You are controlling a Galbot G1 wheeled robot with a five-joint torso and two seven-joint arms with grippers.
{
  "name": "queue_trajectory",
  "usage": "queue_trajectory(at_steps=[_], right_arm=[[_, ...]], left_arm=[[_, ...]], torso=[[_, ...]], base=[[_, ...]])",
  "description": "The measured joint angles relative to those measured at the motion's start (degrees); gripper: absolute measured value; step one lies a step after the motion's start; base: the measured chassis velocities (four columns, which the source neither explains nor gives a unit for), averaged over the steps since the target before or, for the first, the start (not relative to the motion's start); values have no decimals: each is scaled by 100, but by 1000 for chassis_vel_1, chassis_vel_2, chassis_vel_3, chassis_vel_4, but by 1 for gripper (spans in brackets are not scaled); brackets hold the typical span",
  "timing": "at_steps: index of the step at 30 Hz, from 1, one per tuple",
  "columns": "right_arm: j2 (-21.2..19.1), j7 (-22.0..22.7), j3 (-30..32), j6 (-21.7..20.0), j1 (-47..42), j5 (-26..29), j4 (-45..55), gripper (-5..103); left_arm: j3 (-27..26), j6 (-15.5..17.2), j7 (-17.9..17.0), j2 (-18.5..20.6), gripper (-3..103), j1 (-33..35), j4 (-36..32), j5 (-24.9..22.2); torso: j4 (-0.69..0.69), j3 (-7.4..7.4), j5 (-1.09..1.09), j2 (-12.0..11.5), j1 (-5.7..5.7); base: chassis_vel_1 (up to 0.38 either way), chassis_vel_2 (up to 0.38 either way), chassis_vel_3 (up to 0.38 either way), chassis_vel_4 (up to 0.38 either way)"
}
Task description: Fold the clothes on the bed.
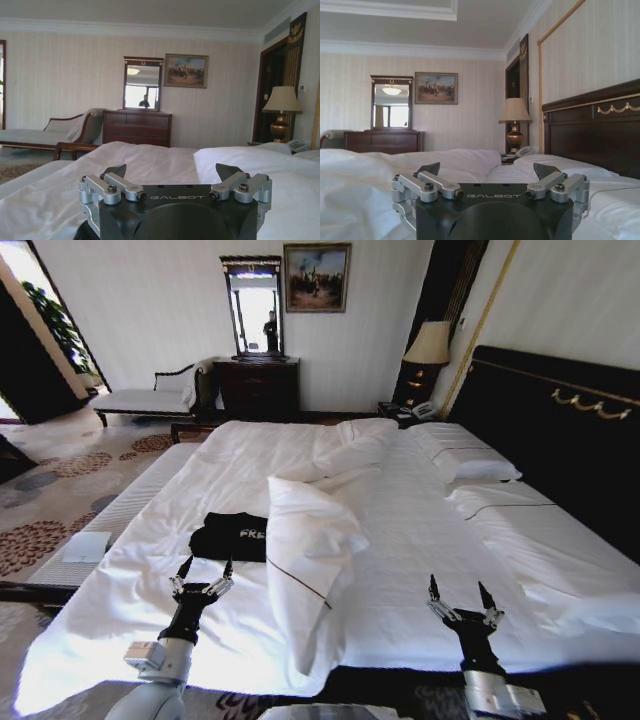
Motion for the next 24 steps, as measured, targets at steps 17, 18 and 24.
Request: queue_trajectory(at_steps=[17,18,24], right_arm=[[-2490,-123,-1155,-975,1321,5618,-632,100],[-2490,-123,-1155,-975,1321,5618,-632,100],[-3164,-158,-1729,-1330,2471,6690,-1384,100]], left_arm=[[-841,271,-97,-588,100,610,-368,187],[-841,271,-97,-588,100,610,-368,187],[-987,335,-116,-990,100,1012,-786,495]], torso=[[0,0,2,0,-2],[0,0,2,0,-2],[0,0,8,0,-2]], base=[[2,3,-3,-4],[0,0,0,0],[0,0,0,0]])
